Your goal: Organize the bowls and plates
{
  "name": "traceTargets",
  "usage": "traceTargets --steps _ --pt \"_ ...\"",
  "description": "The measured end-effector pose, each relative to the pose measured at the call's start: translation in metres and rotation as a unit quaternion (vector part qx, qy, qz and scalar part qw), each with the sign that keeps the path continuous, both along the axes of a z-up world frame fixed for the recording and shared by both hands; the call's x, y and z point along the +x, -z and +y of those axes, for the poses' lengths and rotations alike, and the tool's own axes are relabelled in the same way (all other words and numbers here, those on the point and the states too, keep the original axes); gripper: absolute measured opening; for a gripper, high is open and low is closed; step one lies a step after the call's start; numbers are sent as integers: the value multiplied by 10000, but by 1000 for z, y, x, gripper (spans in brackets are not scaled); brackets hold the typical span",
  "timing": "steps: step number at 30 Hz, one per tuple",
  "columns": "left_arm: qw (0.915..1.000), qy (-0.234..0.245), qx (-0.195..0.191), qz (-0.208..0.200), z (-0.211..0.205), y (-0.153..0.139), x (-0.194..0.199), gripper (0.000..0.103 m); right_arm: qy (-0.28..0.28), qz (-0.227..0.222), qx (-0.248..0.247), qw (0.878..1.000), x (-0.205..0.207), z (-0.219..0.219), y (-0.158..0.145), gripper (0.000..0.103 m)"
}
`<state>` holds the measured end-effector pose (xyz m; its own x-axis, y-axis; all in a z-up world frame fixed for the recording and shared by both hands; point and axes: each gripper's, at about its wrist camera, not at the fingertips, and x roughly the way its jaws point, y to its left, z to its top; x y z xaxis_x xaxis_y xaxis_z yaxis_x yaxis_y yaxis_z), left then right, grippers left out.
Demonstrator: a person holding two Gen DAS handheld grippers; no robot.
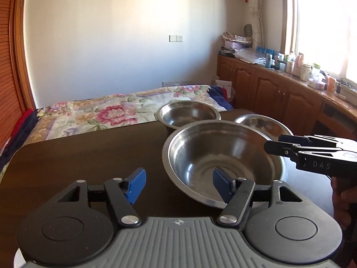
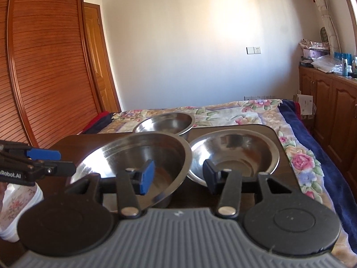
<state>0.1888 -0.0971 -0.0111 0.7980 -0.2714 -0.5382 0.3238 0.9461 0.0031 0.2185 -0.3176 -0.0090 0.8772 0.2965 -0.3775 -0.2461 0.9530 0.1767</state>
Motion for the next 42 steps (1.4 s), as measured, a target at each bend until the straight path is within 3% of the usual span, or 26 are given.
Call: traceTargets --steps 11,25,32,42 --pt "9998 -130 -24 139 -3 9 20 55 -122 105 97 9998 9 1 4 47" --pt "9987 -103 43 491 -6 21 34 29 -195 220 195 9994 14 1 6 27" --pt "9981 -143 -109 589 0 19 34 25 -192 268 372 9988 13 1 4 23" --pt "9989 -96 -197 404 12 5 9 25 -216 189 545 9981 -2 7 -3 23"
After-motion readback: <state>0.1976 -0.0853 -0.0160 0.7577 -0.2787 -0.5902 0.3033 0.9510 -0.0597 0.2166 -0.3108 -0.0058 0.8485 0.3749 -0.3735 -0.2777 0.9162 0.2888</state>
